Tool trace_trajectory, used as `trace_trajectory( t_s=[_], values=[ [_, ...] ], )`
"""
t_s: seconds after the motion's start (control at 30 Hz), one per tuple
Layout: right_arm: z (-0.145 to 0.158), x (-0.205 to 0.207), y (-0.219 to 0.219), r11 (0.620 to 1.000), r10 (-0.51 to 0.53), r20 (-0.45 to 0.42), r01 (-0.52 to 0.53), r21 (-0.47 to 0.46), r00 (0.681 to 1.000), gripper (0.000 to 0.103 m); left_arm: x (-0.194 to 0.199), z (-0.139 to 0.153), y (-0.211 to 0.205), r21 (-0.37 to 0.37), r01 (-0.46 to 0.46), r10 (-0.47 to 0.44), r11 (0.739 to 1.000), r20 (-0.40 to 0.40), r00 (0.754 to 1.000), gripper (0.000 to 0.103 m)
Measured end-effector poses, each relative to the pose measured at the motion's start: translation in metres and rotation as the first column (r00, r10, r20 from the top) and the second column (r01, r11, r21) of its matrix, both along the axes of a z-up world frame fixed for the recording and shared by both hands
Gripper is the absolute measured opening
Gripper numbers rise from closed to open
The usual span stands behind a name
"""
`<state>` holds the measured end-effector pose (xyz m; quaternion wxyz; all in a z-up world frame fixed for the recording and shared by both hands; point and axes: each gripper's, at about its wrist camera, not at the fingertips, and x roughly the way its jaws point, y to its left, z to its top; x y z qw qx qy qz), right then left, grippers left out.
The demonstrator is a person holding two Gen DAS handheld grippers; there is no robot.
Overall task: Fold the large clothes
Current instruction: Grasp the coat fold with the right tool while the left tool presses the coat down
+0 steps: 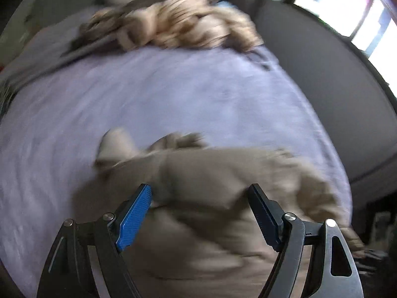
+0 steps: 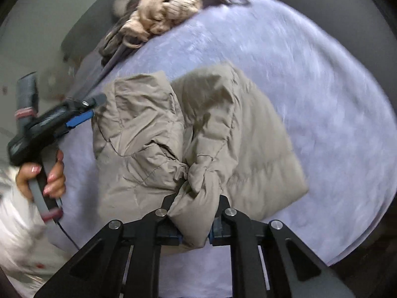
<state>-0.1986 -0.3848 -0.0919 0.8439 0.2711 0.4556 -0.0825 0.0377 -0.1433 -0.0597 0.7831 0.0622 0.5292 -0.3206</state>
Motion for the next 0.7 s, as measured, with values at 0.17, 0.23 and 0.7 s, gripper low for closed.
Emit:
trace_trajectory(
  t_s=[0.17, 0.23, 0.7],
  values=[
    [0.002, -0.006, -0.012, 0.993, -0.004, -0.036, 0.0, -0.119, 0.999, 0.014, -0.002, -0.021, -0.032, -0.006, 0.024, -0.024, 1.0, 0.001, 1.0, 0.08],
    [-0.005, -0.014, -0.022, 0.991, -0.036, -0.062, 0.027, -0.13, 0.997, 0.014, -0.012, -0.022, -0.06, -0.009, 0.071, -0.07, 0.997, 0.018, 0.997, 0.08],
    [-0.06, -0.054, -0.091, 0.991, -0.128, -0.183, 0.135, 0.026, 0.975, 0.023, -0.052, -0.047, -0.144, 0.064, 0.191, -0.193, 0.98, 0.037, 0.98, 0.08]
  ],
)
